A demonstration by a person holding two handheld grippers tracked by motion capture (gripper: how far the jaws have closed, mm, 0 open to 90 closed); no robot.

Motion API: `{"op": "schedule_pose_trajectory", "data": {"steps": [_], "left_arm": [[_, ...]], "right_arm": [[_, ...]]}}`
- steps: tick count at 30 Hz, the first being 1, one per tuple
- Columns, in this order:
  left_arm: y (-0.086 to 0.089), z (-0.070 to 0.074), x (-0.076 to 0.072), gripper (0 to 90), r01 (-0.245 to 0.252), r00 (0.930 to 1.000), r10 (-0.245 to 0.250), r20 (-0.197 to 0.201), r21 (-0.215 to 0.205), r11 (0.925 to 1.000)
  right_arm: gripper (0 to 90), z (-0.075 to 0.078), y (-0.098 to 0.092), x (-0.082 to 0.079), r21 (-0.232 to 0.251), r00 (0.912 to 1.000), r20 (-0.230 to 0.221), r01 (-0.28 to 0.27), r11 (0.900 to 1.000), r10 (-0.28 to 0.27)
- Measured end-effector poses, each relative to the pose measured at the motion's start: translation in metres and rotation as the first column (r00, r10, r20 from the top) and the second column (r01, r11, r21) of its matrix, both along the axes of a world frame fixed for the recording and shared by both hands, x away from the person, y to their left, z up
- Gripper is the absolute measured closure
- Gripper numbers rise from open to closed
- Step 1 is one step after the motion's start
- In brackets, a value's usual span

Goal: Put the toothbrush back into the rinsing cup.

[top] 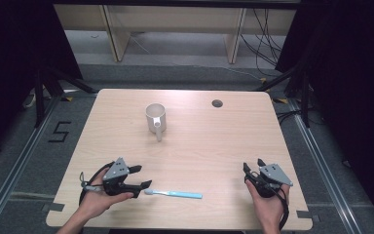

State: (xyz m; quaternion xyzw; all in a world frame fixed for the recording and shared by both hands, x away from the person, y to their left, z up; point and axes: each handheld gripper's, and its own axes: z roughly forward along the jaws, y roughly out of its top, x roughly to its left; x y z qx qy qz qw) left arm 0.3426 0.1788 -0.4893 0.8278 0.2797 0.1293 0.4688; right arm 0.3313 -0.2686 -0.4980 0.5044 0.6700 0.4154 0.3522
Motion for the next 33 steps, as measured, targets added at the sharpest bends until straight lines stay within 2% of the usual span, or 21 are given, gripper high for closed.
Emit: {"op": "schedule_pose_trajectory", "data": {"steps": [2, 3, 7, 8, 9, 10, 14, 16, 17, 18, 20, 21, 22, 23, 24, 25, 26, 28, 30, 31, 33], "left_arm": [[-0.007, 0.001, 0.003, 31.6, 0.028, 0.9996, -0.028, 0.0, 0.017, 0.9995], [-0.01, 0.003, 0.004, 31.9, 0.045, 0.999, -0.045, -0.002, 0.044, 0.998], [-0.024, 0.006, 0.01, 33.7, 0.135, 0.9906, -0.134, -0.029, 0.047, 0.9897], [-0.027, 0.008, 0.011, 34.1, 0.154, 0.9875, -0.152, -0.042, 0.056, 0.9865], [-0.027, 0.008, 0.011, 34.6, 0.154, 0.9875, -0.152, -0.042, 0.056, 0.9865], [-0.031, 0.011, 0.013, 35.4, 0.19, 0.9816, -0.188, -0.034, 0.096, 0.977], [-0.042, 0.018, 0.02, 36.6, 0.265, 0.9641, -0.259, -0.058, 0.169, 0.9492], [-0.044, 0.018, 0.021, 38.0, 0.273, 0.9619, -0.265, -0.067, 0.168, 0.9473], [-0.049, 0.019, 0.024, 38.9, 0.318, 0.9478, -0.304, -0.097, 0.215, 0.9235], [-0.051, 0.019, 0.025, 39.4, 0.334, 0.9423, -0.317, -0.106, 0.235, 0.9128], [-0.059, 0.017, 0.027, 40.4, 0.399, 0.9167, -0.375, -0.138, 0.318, 0.8598], [-0.059, 0.017, 0.027, 40.3, 0.399, 0.9167, -0.375, -0.138, 0.318, 0.8598], [-0.067, 0.013, 0.026, 40.4, 0.43, 0.9024, -0.403, -0.152, 0.37, 0.8232], [-0.067, 0.013, 0.026, 40.8, 0.43, 0.9024, -0.403, -0.152, 0.37, 0.8232], [-0.071, 0.012, 0.026, 40.8, 0.451, 0.8917, -0.422, -0.165, 0.398, 0.7987], [-0.078, 0.012, 0.028, 41.1, 0.489, 0.8704, -0.453, -0.194, 0.44, 0.7531], [-0.082, 0.012, 0.027, 41.3, 0.505, 0.8608, -0.467, -0.202, 0.458, 0.7317], [-0.087, 0.013, 0.027, 43.0, 0.525, 0.8482, -0.477, -0.229, 0.486, 0.6988], [-0.091, 0.013, 0.028, 44.5, 0.534, 0.8421, -0.479, -0.247, 0.505, 0.6779], [-0.093, 0.013, 0.03, 45.5, 0.536, 0.8407, -0.478, -0.255, 0.514, 0.6692], [-0.096, 0.013, 0.032, 47.7, 0.547, 0.834, -0.477, -0.278, 0.527, 0.6502]], "right_arm": [[44.4, 0.0, 0.003, 0.0, 0.013, 0.9997, -0.021, 0.015, 1.0, -0.015], [44.3, 0.0, 0.002, 0.002, -0.01, 1.0, -0.007, -0.007, 1.0, 0.006], [44.0, 0.0, 0.006, 0.001, 0.02, 0.9992, -0.04, 0.001, 1.0, -0.001], [43.8, 0.0, 0.004, 0.002, -0.007, 0.9996, -0.024, -0.018, 1.0, 0.018], [43.6, 0.0, 0.006, 0.0, 0.023, 0.9985, -0.054, -0.004, 1.0, 0.005], [43.5, 0.0, 0.005, 0.002, 0.009, 0.9986, -0.043, -0.029, 1.0, 0.03], [43.2, 0.0, 0.004, 0.003, -0.027, 0.9987, -0.032, -0.041, 0.999, 0.041], [43.1, 0.001, 0.006, 0.002, -0.004, 0.9982, -0.049, -0.035, 0.999, 0.035], [43.0, 0.001, 0.007, 0.002, 0.005, 0.9978, -0.058, -0.03, 1.0, 0.03], [43.0, 0.001, 0.006, 0.002, -0.007, 0.9977, -0.056, -0.038, 0.999, 0.038], [42.8, 0.002, 0.008, 0.001, 0.023, 0.997, -0.073, -0.022, 0.999, 0.024], [42.8, 0.002, 0.008, 0.001, 0.023, 0.997, -0.073, -0.022, 0.999, 0.024], [42.6, 0.002, 0.007, 0.002, 0.009, 0.9974, -0.064, -0.034, 0.999, 0.034], [42.6, 0.002, 0.007, 0.002, 0.009, 0.9974, -0.064, -0.034, 0.999, 0.034], [42.6, 0.002, 0.007, 0.002, 0.011, 0.9972, -0.067, -0.034, 0.999, 0.034], [42.6, 0.003, 0.006, 0.002, -0.001, 0.9973, -0.057, -0.045, 0.999, 0.045], [42.5, 0.003, 0.005, 0.003, -0.016, 0.9979, -0.045, -0.048, 0.999, 0.047], [42.4, 0.004, 0.005, 0.002, -0.01, 0.9974, -0.051, -0.051, 0.999, 0.05], [42.3, 0.005, 0.008, 0.001, 0.027, 0.9958, -0.082, -0.04, 0.999, 0.042], [42.2, 0.005, 0.006, 0.003, -0.01, 0.9974, -0.048, -0.054, 0.998, 0.054], [42.1, 0.006, 0.005, 0.004, -0.018, 0.9974, -0.039, -0.061, 0.998, 0.06]]}}
